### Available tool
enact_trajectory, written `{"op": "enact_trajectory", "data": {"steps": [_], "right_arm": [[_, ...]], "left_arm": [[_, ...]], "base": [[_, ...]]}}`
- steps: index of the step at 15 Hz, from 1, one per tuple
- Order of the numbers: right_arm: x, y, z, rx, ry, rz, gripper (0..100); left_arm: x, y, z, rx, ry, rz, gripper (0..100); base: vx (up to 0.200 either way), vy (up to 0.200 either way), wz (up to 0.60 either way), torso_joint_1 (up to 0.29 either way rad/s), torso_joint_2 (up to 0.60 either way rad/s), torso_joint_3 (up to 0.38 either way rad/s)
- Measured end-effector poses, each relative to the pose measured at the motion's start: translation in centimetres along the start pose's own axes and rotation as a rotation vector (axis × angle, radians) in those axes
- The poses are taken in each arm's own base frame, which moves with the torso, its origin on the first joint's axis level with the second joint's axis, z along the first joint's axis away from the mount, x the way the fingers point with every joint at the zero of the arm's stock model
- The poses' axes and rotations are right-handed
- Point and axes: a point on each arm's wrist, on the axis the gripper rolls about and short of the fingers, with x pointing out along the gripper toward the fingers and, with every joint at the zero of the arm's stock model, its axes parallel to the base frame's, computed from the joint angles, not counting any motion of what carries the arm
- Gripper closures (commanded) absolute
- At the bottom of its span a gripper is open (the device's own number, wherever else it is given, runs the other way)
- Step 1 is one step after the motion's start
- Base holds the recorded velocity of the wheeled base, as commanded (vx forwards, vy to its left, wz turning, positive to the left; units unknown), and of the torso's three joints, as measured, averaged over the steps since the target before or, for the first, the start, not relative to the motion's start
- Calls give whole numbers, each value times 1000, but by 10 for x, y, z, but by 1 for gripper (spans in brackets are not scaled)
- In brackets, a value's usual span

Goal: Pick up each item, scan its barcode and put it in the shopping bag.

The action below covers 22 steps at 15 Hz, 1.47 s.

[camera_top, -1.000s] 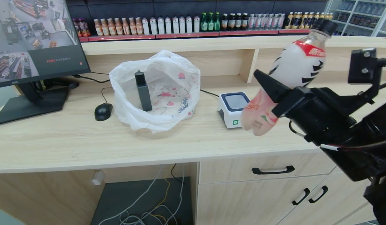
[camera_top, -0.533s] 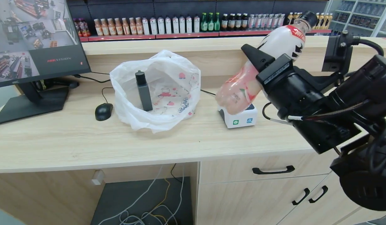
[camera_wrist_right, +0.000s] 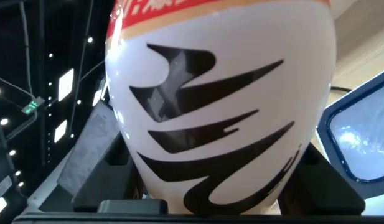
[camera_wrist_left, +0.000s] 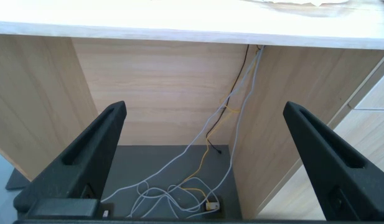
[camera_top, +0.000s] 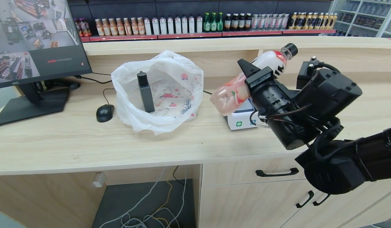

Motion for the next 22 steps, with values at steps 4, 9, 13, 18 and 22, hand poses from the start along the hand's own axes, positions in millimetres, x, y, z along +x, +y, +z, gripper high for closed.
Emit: {"op": "enact_trajectory", "data": {"steps": [4, 9, 13, 18, 22], "right_arm": [[25, -9, 5, 47, -27, -17, 100], [39, -32, 12, 76, -48, -68, 100], [41, -42, 8, 108, -45, -89, 100], [51, -43, 6, 137, -62, -71, 100], [53, -47, 2, 137, -58, -78, 100]], "left_arm": [[0, 0, 0, 0, 0, 0, 0], [0, 0, 0, 0, 0, 0, 0], [0, 0, 0, 0, 0, 0, 0], [0, 0, 0, 0, 0, 0, 0], [0, 0, 0, 0, 0, 0, 0]], "base": [[0, 0, 0, 0, 0, 0], [0, 0, 0, 0, 0, 0], [0, 0, 0, 0, 0, 0], [0, 0, 0, 0, 0, 0], [0, 0, 0, 0, 0, 0]]}}
